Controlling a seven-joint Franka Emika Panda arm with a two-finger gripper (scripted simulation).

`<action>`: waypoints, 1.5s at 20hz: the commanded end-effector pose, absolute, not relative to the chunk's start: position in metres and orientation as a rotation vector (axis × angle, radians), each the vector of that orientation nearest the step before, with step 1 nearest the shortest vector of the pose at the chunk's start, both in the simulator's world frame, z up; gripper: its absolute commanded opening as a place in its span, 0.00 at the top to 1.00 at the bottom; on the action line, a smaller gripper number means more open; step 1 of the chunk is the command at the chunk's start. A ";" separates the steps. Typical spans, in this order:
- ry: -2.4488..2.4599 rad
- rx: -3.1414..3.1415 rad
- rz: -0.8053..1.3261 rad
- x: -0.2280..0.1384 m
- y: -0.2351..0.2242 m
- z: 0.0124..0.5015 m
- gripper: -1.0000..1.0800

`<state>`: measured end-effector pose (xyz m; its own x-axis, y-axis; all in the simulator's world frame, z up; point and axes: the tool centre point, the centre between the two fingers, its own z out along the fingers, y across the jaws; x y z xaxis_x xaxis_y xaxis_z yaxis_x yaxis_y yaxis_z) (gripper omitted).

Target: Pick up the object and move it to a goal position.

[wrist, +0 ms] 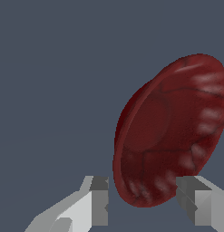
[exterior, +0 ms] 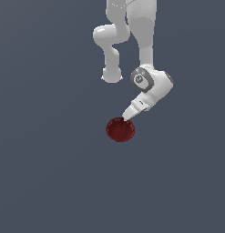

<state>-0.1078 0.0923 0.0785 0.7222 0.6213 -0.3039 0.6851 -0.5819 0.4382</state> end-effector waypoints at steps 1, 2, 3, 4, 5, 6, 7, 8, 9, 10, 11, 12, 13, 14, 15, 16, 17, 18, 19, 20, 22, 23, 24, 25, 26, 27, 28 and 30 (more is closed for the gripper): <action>1.021 2.361 -0.156 -0.111 0.095 0.076 0.38; 1.030 2.353 -0.155 -0.112 0.096 0.076 0.38; 1.037 2.346 -0.154 -0.113 0.097 0.075 0.38; 1.043 2.340 -0.154 -0.114 0.097 0.075 0.38; 1.048 2.335 -0.154 -0.115 0.098 0.074 0.38; 1.051 2.332 -0.153 -0.115 0.098 0.074 0.38; 1.053 2.330 -0.153 -0.115 0.098 0.074 0.38; 1.054 2.330 -0.153 -0.115 0.098 0.074 0.38; 1.052 2.331 -0.153 -0.115 0.098 0.074 0.38; 1.049 2.335 -0.153 -0.115 0.098 0.074 0.38; 1.044 2.341 -0.153 -0.116 0.097 0.073 0.38; 1.039 2.347 -0.152 -0.116 0.097 0.071 0.38; 1.035 2.353 -0.152 -0.116 0.097 0.070 0.38; 1.032 2.356 -0.151 -0.116 0.097 0.069 0.38; 1.031 2.357 -0.151 -0.116 0.097 0.069 0.38; 1.035 2.352 -0.152 -0.116 0.097 0.070 0.38; 1.035 2.352 -0.152 -0.116 0.097 0.070 0.38; 1.035 2.352 -0.152 -0.116 0.096 0.069 0.38; 1.035 2.352 -0.152 -0.116 0.095 0.067 0.38; 1.034 2.353 -0.152 -0.115 0.093 0.065 0.38; 1.034 2.354 -0.152 -0.115 0.089 0.058 0.38; 1.033 2.355 -0.152 -0.115 0.087 0.054 0.38; 1.033 2.355 -0.152 -0.114 0.085 0.051 0.38; 1.033 2.356 -0.152 -0.114 0.083 0.048 0.38; 1.033 2.356 -0.152 -0.114 0.082 0.047 0.38; 1.033 2.356 -0.152 -0.114 0.081 0.046 0.38; 1.033 2.356 -0.152 -0.114 0.081 0.045 0.38; 1.033 2.356 -0.152 -0.114 0.081 0.045 1.00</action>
<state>-0.1138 0.0810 0.0465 0.6982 0.6434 -0.3139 0.7067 -0.5493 0.4459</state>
